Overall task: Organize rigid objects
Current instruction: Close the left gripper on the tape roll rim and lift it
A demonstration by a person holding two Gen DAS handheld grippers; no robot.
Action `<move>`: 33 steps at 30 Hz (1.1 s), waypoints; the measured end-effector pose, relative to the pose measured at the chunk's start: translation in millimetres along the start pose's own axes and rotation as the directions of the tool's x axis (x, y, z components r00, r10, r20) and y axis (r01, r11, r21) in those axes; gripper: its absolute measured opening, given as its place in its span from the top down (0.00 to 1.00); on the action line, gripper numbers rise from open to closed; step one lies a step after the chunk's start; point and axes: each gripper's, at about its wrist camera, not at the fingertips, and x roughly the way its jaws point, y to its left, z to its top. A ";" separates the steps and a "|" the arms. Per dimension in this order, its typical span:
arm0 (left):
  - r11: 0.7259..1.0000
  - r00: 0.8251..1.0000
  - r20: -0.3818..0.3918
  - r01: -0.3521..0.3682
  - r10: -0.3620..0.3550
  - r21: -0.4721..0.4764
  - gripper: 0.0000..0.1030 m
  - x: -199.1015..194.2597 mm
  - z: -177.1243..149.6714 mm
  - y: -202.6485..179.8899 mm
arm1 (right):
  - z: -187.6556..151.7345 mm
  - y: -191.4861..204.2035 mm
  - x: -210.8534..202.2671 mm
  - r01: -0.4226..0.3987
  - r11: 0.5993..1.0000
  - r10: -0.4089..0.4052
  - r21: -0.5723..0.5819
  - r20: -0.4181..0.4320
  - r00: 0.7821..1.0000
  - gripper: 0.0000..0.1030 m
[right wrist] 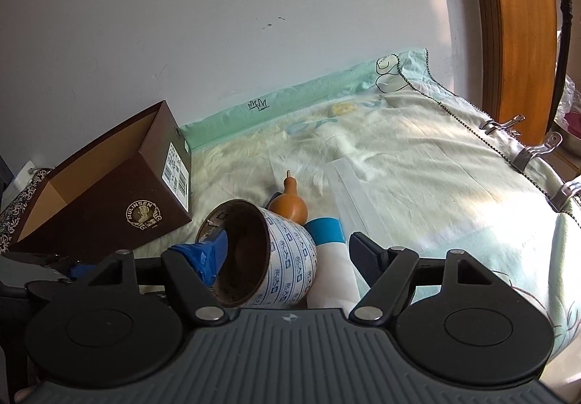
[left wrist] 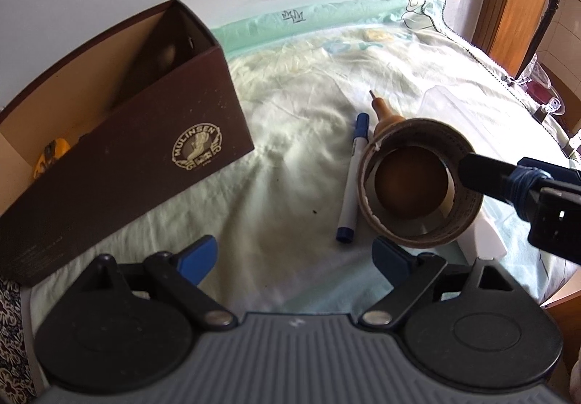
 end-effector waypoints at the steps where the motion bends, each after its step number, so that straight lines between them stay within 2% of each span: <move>1: 1.000 1.000 0.001 0.006 -0.006 0.008 0.17 0.2 0.5 -1.7 | -0.1 -1.1 1.0 0.001 1.000 -0.001 0.004 -0.005 1.000 0.45; 3: 1.000 1.000 -0.006 0.021 -0.021 0.022 0.27 2.1 2.1 -4.8 | -0.6 -1.6 2.8 0.023 1.000 -0.023 0.001 -0.003 1.000 0.48; 6: 0.999 0.999 -0.019 0.039 -0.039 0.028 0.32 6.9 5.7 -5.5 | 1.5 -1.8 5.9 0.037 0.999 -0.037 -0.018 -0.003 0.999 0.52; 8: 0.997 0.998 -0.019 0.068 -0.068 0.023 0.32 6.2 8.2 -3.8 | 2.6 -1.9 6.9 0.038 0.999 -0.038 -0.030 -0.005 0.999 0.54; 11: 0.989 0.991 -0.009 0.137 -0.137 0.052 0.26 -1.8 9.6 -1.5 | 6.0 -3.1 8.2 0.021 0.999 -0.021 -0.038 -0.008 1.000 0.57; 13: 0.985 0.988 0.014 0.153 -0.155 0.080 0.26 -8.4 9.8 -0.4 | 7.4 -3.0 11.5 0.022 0.999 -0.022 -0.049 -0.017 1.000 0.59; 19: 0.966 0.967 0.053 0.243 -0.248 0.083 0.34 -12.0 25.9 2.5 | 9.2 -10.2 29.1 -0.013 1.000 0.013 -0.009 -0.086 0.996 0.76; 21: 0.962 0.964 0.035 0.261 -0.265 0.080 0.52 -2.8 32.1 -0.9 | 9.9 -10.5 30.0 -0.039 0.999 0.039 0.000 -0.088 0.995 0.85; 24: 0.956 0.958 -0.012 0.288 -0.288 0.056 0.63 15.8 38.1 -2.7 | 10.6 -7.1 30.3 -0.048 0.999 0.045 -0.026 -0.088 0.995 0.93; 26: 0.951 0.951 -0.043 0.307 -0.306 0.023 0.82 27.0 39.5 -0.9 | 11.5 -7.0 31.0 -0.052 0.998 0.049 -0.034 -0.091 0.995 0.96; 28: 0.946 0.944 -0.054 0.325 -0.325 -0.013 0.85 32.9 39.0 3.3 | 12.2 -8.3 32.1 -0.056 0.998 0.052 -0.031 -0.097 0.994 0.98; 30: 0.945 0.944 -0.048 0.326 -0.327 -0.029 0.93 33.5 37.9 5.9 | 13.2 -8.8 33.1 -0.062 0.998 0.058 -0.031 -0.106 0.993 1.00; 33: 0.939 0.940 -0.027 0.339 -0.341 -0.048 0.92 27.0 36.6 8.9 | 13.9 -8.5 32.4 -0.071 0.997 0.066 -0.036 -0.117 0.991 1.00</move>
